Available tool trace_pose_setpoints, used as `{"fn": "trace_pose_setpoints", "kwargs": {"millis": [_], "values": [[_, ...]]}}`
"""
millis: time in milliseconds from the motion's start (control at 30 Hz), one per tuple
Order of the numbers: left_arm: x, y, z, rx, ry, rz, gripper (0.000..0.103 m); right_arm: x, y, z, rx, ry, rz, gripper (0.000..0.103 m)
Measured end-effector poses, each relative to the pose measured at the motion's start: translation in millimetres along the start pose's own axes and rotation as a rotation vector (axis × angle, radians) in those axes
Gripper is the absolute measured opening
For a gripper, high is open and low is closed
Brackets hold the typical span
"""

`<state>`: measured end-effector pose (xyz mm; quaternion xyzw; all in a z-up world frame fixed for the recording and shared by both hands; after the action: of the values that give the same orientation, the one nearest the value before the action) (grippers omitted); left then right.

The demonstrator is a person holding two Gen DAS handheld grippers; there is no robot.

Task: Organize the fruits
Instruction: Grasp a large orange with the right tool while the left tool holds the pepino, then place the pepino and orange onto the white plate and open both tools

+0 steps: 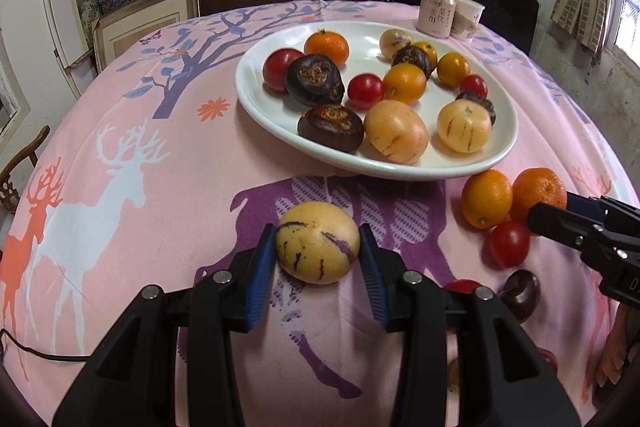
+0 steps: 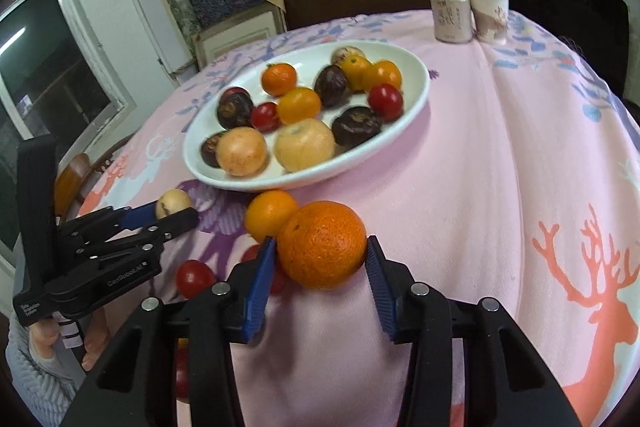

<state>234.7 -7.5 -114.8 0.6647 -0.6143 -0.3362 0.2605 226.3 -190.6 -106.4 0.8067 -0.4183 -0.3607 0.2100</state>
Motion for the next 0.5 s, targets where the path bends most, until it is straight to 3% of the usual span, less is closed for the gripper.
{"fn": "trace_pose_setpoints", "kwargs": {"millis": [300,500], "values": [[-6.7,28.8,-13.2,0.096,0.045,0.036,0.04,8.0,24.8,-11.9,0.085,-0.059,-0.038,0.046],[7.9,31.9,-54.8,0.112,0.018,0.066,0.041,10.2,39.4,-44.7,0.141,-0.099,-0.076,0.046]]}}
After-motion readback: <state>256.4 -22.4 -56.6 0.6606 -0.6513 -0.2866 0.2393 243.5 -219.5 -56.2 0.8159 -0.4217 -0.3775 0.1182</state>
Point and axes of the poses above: each gripper's, at about its wrist camera, not at the fingertips, and y roughly against the way its jaws point, x to its right, z to its underside, the point moved 8 cm from there along -y, roughly the way its jaws point, and after that the axes turned 8 degrees about -z, right-handed, at the moved point
